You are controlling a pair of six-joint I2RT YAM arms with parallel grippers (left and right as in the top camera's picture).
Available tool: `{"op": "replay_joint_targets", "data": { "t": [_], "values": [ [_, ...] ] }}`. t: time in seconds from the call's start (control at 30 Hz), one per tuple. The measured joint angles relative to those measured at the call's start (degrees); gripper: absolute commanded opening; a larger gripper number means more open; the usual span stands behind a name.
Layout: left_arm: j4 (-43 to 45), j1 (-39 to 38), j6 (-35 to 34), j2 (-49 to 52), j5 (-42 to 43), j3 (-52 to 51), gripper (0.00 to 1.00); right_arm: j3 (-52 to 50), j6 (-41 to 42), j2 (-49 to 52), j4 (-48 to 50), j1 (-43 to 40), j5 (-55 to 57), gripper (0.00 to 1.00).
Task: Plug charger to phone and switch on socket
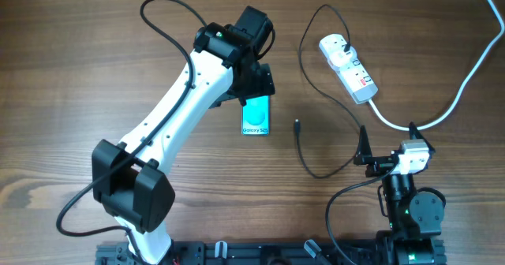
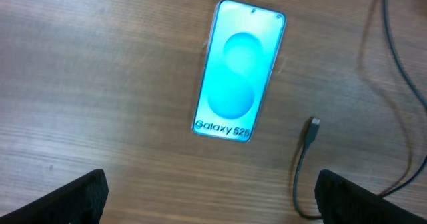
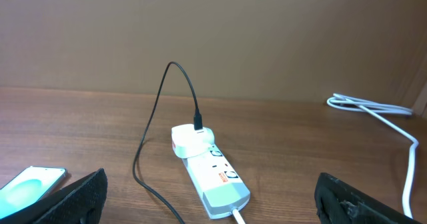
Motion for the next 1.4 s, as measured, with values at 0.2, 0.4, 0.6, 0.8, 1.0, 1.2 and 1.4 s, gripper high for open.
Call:
{"op": "replay_joint_targets", "data": {
  "t": [0.2, 0.4, 0.6, 0.8, 1.0, 1.2, 1.4],
  "values": [
    [3.45, 0.00, 3.69, 2.21, -0.37, 0.00, 1.00, 0.00, 0.00, 0.00, 0.00, 0.00, 0.00, 1.00],
    [6.01, 0.00, 4.35, 6.43, -0.37, 0.00, 1.00, 0.00, 0.00, 0.00, 0.00, 0.00, 0.00, 1.00],
    [9.20, 0.00, 4.94, 9.07, -0.35, 0.00, 1.00, 0.00, 0.00, 0.00, 0.00, 0.00, 0.00, 1.00],
    [11.80, 0.00, 4.96, 12.24, -0.07, 0.00, 1.00, 0.00, -0.02, 0.00, 0.00, 0.00, 0.00, 0.99],
    [12.87, 0.00, 4.96, 14.93, 0.09, 0.00, 1.00, 0.00, -0.13, 0.00, 0.00, 0.00, 0.00, 1.00],
    [13.57, 0.00, 4.96, 16.61, 0.37, 0.00, 1.00, 0.00, -0.20, 0.00, 0.00, 0.00, 0.00, 1.00],
    [13.66, 0.00, 5.01, 17.29, 0.76, 0.00, 1.00, 0.00, -0.20, 0.00, 0.00, 0.00, 0.00, 1.00]
  ]
}}
